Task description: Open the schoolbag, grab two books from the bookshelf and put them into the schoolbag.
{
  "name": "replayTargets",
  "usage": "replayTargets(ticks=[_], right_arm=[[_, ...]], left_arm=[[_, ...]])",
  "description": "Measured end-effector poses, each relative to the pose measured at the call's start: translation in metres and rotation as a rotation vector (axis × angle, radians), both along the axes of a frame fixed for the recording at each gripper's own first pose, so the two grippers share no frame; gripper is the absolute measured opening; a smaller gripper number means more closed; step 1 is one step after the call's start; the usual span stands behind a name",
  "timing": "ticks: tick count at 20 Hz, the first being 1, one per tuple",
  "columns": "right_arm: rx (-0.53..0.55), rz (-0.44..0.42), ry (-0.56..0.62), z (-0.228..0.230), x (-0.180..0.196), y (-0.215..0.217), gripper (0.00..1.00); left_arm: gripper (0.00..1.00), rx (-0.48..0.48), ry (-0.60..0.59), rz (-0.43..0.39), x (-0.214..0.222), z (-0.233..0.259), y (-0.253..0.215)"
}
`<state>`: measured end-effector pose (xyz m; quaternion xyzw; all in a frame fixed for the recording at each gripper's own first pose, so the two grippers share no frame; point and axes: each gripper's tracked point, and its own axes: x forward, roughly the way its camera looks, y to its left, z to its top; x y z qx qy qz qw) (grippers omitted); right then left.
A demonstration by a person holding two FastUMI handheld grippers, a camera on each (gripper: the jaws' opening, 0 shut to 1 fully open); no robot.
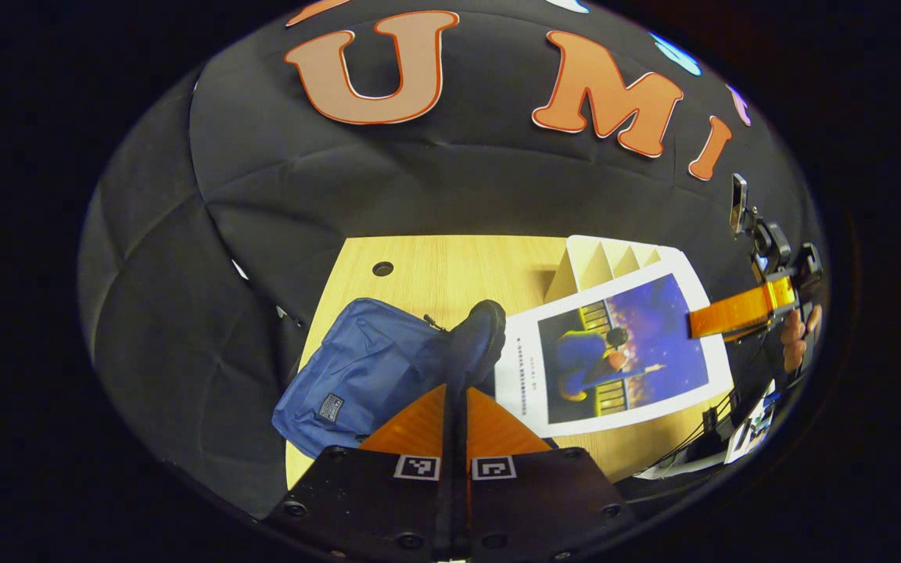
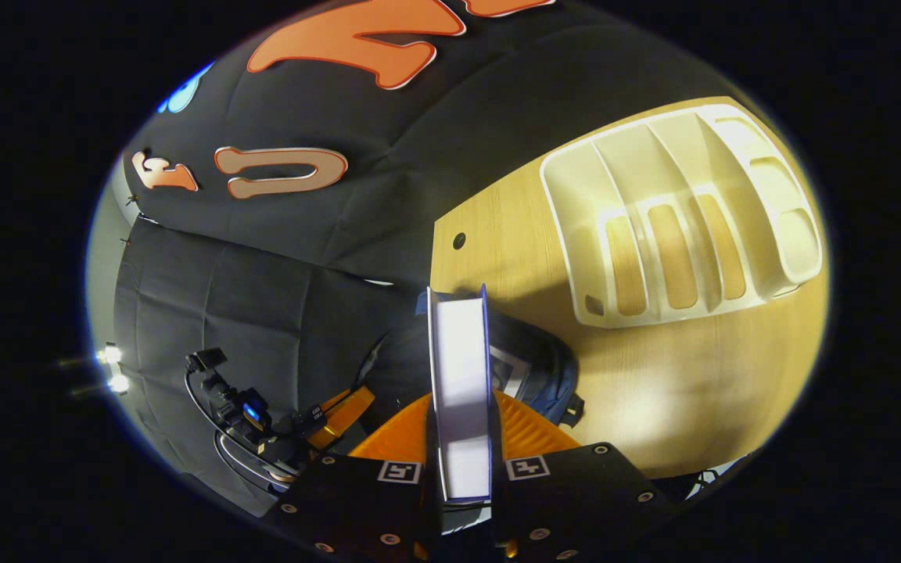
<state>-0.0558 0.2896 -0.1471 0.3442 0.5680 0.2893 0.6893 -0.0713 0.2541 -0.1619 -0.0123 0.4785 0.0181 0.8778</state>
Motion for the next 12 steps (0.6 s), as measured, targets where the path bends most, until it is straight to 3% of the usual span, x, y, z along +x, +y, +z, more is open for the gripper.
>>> replayTargets(ticks=[2,4,12], right_arm=[[-0.005,-0.027,0.011,-0.013,-0.011,0.01,0.25],[0.014,-0.068,0.029,-0.02,-0.019,0.022,0.25],[0.016,-0.16,0.079,-0.073,-0.046,0.072,0.25]], left_arm=[[0.05,0.0,0.003,-0.001,0.001,0.001,-0.003],[0.0,0.003,0.005,-0.002,0.002,0.0,-0.005],[0.01,-0.023,0.01,-0.056,0.0,0.002,-0.024]])
